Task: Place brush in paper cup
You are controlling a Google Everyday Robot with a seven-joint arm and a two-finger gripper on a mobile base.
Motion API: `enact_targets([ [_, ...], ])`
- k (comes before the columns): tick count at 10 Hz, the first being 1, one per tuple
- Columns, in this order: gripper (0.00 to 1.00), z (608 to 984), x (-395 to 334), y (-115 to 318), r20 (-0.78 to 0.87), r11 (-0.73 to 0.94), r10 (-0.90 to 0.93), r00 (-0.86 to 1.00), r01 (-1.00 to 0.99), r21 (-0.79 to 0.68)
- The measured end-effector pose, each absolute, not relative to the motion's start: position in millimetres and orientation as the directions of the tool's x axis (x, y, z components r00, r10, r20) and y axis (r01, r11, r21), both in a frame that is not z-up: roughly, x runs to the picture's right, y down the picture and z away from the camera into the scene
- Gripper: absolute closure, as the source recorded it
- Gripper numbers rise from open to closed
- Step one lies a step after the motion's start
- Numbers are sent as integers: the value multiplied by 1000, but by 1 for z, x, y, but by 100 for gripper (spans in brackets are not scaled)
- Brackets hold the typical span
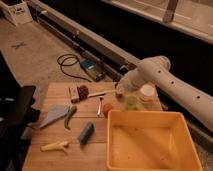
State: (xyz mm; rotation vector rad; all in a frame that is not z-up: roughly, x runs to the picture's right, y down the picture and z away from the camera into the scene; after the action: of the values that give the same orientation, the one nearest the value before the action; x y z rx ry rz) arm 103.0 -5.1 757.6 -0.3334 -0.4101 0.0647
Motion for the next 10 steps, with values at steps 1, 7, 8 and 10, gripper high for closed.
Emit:
enact_targets([
  [1, 100, 765, 124, -13, 345, 947, 132, 929, -16, -320],
  [7, 100, 797, 196, -29, 224, 945, 237, 945, -171, -280],
  [8, 100, 798, 195, -29, 225, 945, 235, 945, -169, -281],
  [10, 100, 797, 196, -29, 224, 945, 237, 945, -170, -280],
])
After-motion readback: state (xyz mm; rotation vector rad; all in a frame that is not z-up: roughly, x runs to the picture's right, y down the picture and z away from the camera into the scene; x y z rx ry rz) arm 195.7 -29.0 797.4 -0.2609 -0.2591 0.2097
